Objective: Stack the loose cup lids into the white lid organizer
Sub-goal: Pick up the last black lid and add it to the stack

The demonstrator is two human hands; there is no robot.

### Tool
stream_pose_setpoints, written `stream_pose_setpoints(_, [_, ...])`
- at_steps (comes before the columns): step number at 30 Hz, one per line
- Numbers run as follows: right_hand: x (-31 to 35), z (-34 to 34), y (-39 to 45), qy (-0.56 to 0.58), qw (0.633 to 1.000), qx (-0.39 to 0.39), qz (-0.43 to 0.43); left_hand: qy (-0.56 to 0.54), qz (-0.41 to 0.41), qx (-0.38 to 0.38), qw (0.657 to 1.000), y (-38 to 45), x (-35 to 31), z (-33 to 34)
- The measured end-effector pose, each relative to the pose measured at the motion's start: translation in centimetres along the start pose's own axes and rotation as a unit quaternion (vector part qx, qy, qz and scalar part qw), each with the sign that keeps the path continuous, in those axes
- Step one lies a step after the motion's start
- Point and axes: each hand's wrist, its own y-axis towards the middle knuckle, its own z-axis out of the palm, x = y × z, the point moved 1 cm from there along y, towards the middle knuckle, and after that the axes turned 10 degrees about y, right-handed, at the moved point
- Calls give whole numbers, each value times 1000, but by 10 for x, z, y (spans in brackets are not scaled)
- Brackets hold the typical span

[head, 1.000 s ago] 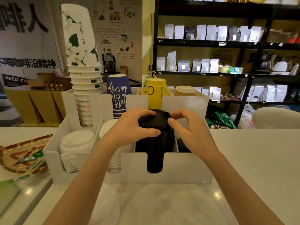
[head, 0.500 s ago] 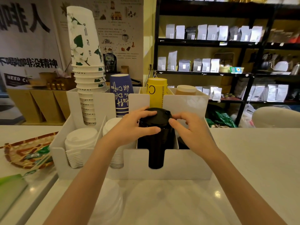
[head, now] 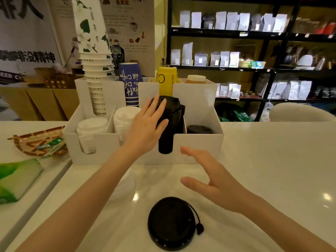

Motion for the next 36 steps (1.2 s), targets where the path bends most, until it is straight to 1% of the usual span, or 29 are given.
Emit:
stream_pose_setpoints(3, [-7,12,-18,30,997,49,57,15,3,45,999,-18,-4,-2])
stream_pose_setpoints(5, [-10,15,-25,31,990,100,91,-18,20,80,996,-36,-10,-6])
stream_pose_setpoints(7, [-12,17,-29,17,983,139,116,-74,37,118,989,-61,-17,-12])
stream_pose_setpoints(11, [-16,21,-34,-33,979,159,123,-138,34,238,961,-113,-24,-21])
stream_pose_setpoints(13, [-15,23,-35,-38,980,158,111,-152,17,296,943,-134,-26,-24])
stream_pose_setpoints(15, [-9,23,-35,-38,983,158,88,-148,12,331,932,-149,-27,-26])
stream_pose_setpoints(17, [-3,23,-33,-25,985,156,64,-150,18,331,932,-159,-30,-28])
stream_pose_setpoints(19, [3,23,-33,-7,987,152,46,-156,35,312,937,-165,-33,-26])
stream_pose_setpoints(21, [4,24,-34,-4,988,150,43,-151,41,293,943,-167,-32,-22])
stream_pose_setpoints(24, [-1,24,-33,-6,987,147,61,-182,31,270,945,-166,-29,-22])
stream_pose_setpoints(28, [-4,23,-30,-12,985,147,93,-198,18,264,944,-162,-28,-24])
stream_pose_setpoints(32, [3,15,-22,-8,987,131,91,-196,1,271,943,-147,-22,-25])
stream_pose_setpoints(36, [13,1,-7,2,991,110,80,-223,3,277,935,-120,-19,-39])
